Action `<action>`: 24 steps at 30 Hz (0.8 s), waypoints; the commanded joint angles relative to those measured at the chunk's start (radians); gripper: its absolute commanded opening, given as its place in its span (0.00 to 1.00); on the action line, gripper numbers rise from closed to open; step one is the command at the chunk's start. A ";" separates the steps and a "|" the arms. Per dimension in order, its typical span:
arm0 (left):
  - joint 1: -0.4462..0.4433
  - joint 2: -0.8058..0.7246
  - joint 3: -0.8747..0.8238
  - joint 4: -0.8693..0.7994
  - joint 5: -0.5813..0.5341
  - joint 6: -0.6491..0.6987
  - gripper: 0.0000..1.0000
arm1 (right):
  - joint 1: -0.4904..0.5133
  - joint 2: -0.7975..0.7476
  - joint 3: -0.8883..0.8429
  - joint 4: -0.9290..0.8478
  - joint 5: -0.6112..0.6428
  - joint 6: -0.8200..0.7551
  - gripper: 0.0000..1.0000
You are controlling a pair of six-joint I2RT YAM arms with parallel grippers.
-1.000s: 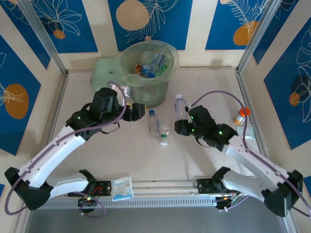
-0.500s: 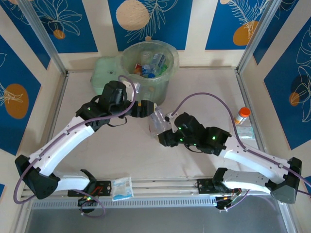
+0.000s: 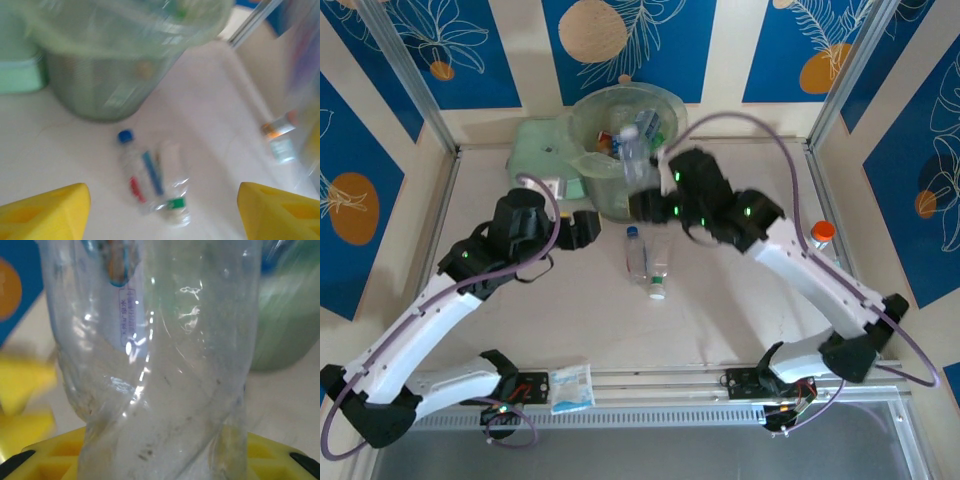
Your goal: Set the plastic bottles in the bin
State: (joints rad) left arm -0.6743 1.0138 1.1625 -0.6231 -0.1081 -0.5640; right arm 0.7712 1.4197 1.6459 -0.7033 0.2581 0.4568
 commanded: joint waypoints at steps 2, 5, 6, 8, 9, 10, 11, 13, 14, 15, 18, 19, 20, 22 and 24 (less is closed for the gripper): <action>0.008 -0.060 -0.089 -0.116 -0.119 -0.058 0.77 | -0.073 0.182 0.287 -0.073 -0.022 -0.005 0.46; 0.014 -0.107 -0.131 -0.105 -0.113 -0.062 0.78 | -0.107 0.335 0.506 -0.136 -0.052 -0.018 0.46; 0.015 -0.114 -0.144 -0.097 -0.100 -0.060 0.79 | -0.115 0.395 0.599 -0.172 -0.066 -0.024 0.46; 0.015 -0.116 -0.165 -0.073 -0.067 -0.058 0.79 | -0.127 0.516 0.788 -0.248 -0.077 -0.037 0.46; 0.015 -0.115 -0.177 -0.061 -0.048 -0.059 0.78 | -0.133 0.579 0.887 -0.285 -0.082 -0.047 0.46; 0.015 -0.112 -0.188 -0.049 -0.033 -0.060 0.78 | -0.138 0.632 0.969 -0.315 -0.081 -0.052 0.46; 0.015 -0.110 -0.199 -0.037 -0.017 -0.061 0.78 | -0.147 0.690 1.061 -0.349 -0.094 -0.058 0.47; 0.016 -0.106 -0.214 -0.024 0.000 -0.062 0.78 | -0.167 0.774 1.182 -0.387 -0.124 -0.069 0.48; 0.015 -0.102 -0.219 -0.020 0.005 -0.062 0.78 | -0.180 0.798 1.205 -0.392 -0.135 -0.073 0.48; 0.015 -0.100 -0.221 -0.020 0.009 -0.061 0.78 | -0.192 0.805 1.196 -0.381 -0.156 -0.079 0.49; 0.015 -0.094 -0.222 -0.020 0.019 -0.049 0.77 | -0.211 0.773 1.068 -0.296 -0.210 -0.112 0.49; 0.015 -0.093 -0.222 -0.021 0.021 -0.047 0.77 | -0.210 0.759 1.025 -0.265 -0.206 -0.127 0.49; 0.015 -0.091 -0.222 -0.022 0.019 -0.045 0.77 | -0.207 0.749 0.986 -0.232 -0.205 -0.142 0.49; 0.015 -0.090 -0.225 -0.021 0.019 -0.043 0.77 | -0.207 0.750 0.966 -0.200 -0.214 -0.160 0.50; 0.015 -0.089 -0.230 -0.021 0.019 -0.046 0.77 | -0.207 0.770 0.990 -0.192 -0.224 -0.168 0.50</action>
State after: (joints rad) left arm -0.6674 0.9253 0.9428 -0.6651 -0.1051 -0.6163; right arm 0.5529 2.2139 2.6148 -0.9661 0.0891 0.3393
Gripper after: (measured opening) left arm 0.772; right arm 0.498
